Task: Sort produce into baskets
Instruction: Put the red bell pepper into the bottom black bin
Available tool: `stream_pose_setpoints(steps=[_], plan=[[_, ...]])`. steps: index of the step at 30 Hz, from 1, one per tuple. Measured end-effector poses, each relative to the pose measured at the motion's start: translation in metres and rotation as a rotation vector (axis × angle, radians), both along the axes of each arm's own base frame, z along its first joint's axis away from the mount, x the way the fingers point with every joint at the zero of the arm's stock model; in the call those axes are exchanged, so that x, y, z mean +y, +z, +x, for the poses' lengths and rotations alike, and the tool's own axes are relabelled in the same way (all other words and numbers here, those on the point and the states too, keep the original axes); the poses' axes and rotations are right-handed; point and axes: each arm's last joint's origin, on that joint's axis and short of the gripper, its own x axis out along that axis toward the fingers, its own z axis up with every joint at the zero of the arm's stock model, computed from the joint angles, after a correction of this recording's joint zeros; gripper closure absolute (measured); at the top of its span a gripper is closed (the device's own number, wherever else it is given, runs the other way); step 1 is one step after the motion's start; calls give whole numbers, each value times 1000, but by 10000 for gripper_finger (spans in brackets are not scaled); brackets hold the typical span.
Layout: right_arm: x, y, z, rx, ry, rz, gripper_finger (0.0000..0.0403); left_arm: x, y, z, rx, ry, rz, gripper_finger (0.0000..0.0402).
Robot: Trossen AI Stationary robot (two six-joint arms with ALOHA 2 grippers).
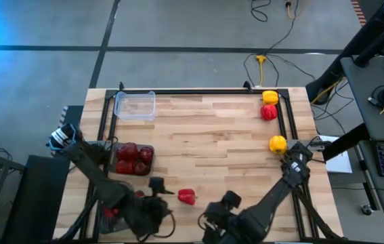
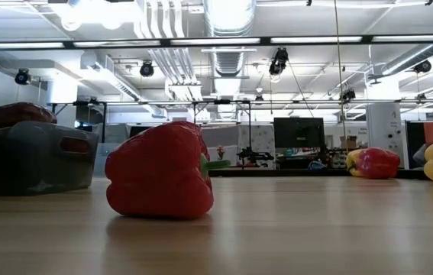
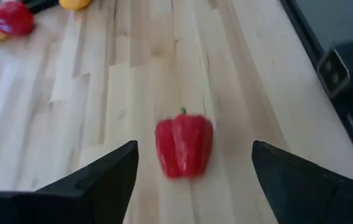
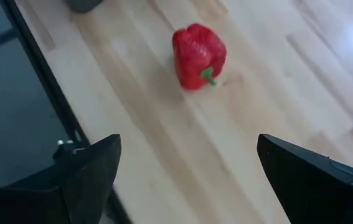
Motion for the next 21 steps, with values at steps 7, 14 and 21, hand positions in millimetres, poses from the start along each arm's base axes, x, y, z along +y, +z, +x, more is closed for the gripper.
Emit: stream_pose_setpoints(steps=[7,14,21], plan=[[24,-8,-25,-3,-87,61,35,17,-27,31,-49,-42,-100,43],[32,-17,-35,5,-126,62,35,34,-56,37,-23,-46,-175,14],[33,-23,-36,25,-143,78,35,58,-73,43,-38,2,-175,13]])
